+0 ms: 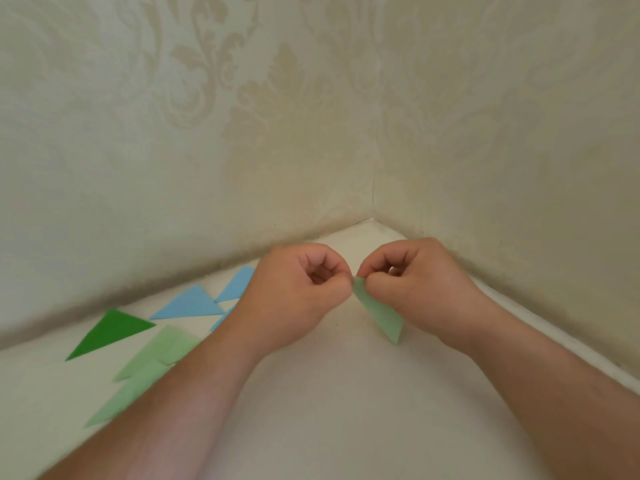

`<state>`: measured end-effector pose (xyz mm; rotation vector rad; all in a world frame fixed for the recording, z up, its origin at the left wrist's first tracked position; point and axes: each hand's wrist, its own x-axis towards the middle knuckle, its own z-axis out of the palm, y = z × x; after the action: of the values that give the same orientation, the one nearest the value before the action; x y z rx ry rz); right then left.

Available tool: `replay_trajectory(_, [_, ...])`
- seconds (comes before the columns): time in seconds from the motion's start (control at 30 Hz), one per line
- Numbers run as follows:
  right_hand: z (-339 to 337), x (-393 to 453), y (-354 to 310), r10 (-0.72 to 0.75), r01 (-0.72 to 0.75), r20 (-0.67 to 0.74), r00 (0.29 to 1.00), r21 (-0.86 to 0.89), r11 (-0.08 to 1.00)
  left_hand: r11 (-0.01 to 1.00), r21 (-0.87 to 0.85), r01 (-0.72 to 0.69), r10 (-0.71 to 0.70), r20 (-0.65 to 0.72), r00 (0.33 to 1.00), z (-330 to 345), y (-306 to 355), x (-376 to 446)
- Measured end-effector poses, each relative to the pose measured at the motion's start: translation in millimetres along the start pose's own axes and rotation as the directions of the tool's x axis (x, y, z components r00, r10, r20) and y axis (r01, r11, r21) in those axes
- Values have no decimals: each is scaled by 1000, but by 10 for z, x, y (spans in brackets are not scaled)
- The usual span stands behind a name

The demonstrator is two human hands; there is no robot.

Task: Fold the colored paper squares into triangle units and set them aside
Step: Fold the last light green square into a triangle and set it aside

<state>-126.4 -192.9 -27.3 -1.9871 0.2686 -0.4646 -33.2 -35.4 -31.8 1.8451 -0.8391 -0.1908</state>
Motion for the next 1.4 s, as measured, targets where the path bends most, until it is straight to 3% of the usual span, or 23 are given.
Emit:
replay_trajectory(0.23, [-39,32,62,44,-43,-16,999,36,998,999,-31,-12,11,-42,999,-33,16,18])
replay_trajectory(0.5, [2,-4,12,-18,17,9,1000,16,1000,998,55,-42,42,-7,999,25,15,-10])
replay_trajectory(0.8, [-147,53,63,42,-43,-32,999,-34,998,999,-23,-44,41,-124,991,-73,24,11])
replay_trajectory(0.97, [-308,122,98,85,-80,-139,987,37,996,978,-173,-120,58,-325,944,-305,21,119])
replay_trajectory(1.07, [-231,108,52,130,-117,-35,991,254,960,979,-181,-94,44,-260,965,-211,17,87])
replay_trajectory(1.17, [-72,50,17,82,-106,97,992,275,956,975,-215,-54,18,-166,986,-55,27,51])
replay_trajectory(1.27, [-40,58,52,44,-54,43,998,271,961,969,-247,23,-38,-55,998,-35,20,37])
replay_trajectory(1.4, [-156,94,106,53,-60,31,998,260,964,988,-134,79,-74,47,996,-105,0,35])
